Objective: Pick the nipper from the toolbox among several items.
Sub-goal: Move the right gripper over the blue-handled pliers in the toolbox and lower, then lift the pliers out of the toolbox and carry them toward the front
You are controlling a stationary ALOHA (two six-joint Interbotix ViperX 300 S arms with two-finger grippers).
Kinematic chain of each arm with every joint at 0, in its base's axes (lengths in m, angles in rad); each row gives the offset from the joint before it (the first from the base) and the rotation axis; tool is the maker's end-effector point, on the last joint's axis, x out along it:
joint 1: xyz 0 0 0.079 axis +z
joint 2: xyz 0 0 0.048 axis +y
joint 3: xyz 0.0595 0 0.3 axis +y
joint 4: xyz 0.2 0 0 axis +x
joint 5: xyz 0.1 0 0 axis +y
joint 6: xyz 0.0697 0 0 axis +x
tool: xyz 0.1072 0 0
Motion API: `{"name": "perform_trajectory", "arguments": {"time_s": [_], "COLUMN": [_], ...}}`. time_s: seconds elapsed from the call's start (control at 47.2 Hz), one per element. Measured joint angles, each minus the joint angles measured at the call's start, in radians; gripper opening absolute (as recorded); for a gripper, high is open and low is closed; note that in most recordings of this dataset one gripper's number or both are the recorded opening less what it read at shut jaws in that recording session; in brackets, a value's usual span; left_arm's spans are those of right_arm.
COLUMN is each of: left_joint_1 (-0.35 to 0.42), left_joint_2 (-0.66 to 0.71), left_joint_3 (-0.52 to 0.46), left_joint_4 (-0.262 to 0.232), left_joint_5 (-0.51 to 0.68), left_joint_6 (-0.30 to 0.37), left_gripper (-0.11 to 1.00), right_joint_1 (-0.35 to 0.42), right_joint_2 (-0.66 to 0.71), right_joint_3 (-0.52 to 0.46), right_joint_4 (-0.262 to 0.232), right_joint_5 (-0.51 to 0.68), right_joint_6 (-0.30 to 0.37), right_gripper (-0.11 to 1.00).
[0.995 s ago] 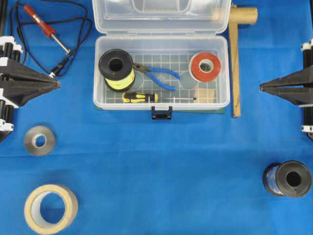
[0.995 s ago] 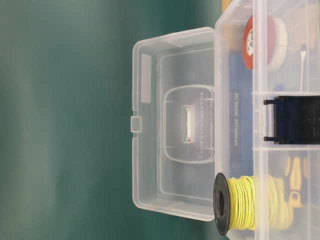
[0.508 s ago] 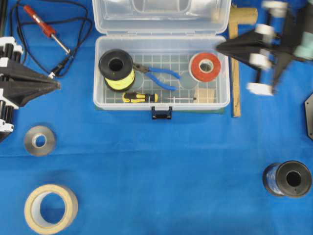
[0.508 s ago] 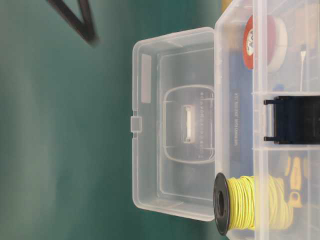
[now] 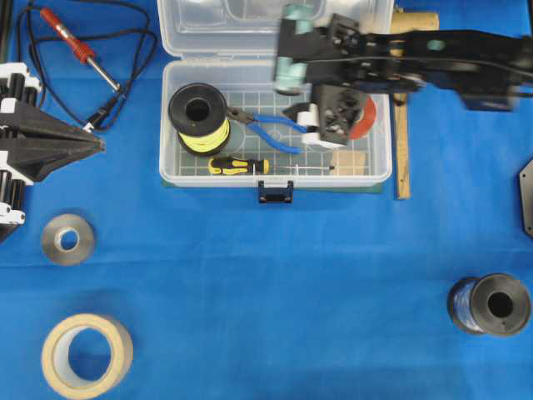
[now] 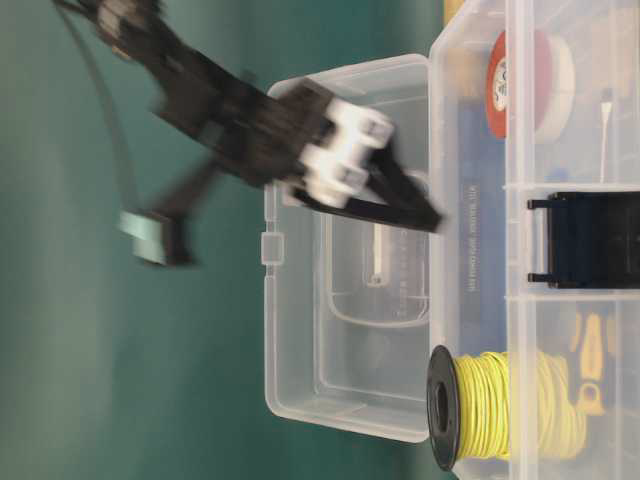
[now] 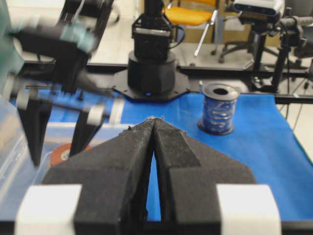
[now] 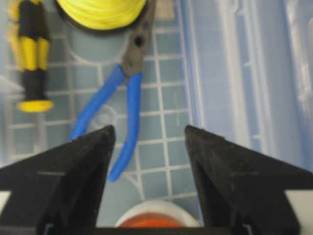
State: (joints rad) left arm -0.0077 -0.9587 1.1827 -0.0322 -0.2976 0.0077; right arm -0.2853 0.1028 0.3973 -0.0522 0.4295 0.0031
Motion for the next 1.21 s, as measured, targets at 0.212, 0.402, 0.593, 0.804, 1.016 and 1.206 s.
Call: {"name": "perform_trajectory", "arguments": {"time_s": [0.212, 0.402, 0.593, 0.804, 1.016, 1.206], "left_joint_1": [0.0, 0.0, 0.0, 0.0, 0.002, 0.002], "left_joint_2": [0.0, 0.0, 0.0, 0.0, -0.002, -0.003], "left_joint_3": [0.0, 0.003, 0.003, 0.003, 0.003, 0.003], "left_joint_4": [0.0, 0.0, 0.002, 0.0, 0.0, 0.0], "left_joint_5": [0.0, 0.002, 0.002, 0.002, 0.003, 0.002], "left_joint_6": [0.0, 0.0, -0.002, -0.002, -0.005, -0.005], "left_gripper": [0.0, 0.0, 0.0, 0.0, 0.0, 0.0], "right_joint_1": [-0.017, -0.015, -0.011, -0.011, -0.018, -0.026], "right_joint_2": [0.147, 0.198, 0.209, 0.207, 0.114, -0.069], "right_joint_3": [-0.028, -0.032, -0.038, -0.038, -0.02, 0.011], "right_joint_4": [0.0, 0.002, 0.0, 0.002, 0.002, 0.002], "right_joint_5": [-0.011, -0.049, -0.069, -0.069, -0.064, -0.046], "right_joint_6": [0.003, 0.009, 0.003, 0.002, 0.008, 0.011], "right_gripper": [0.58, 0.57, 0.25, 0.13, 0.13, 0.13]}}
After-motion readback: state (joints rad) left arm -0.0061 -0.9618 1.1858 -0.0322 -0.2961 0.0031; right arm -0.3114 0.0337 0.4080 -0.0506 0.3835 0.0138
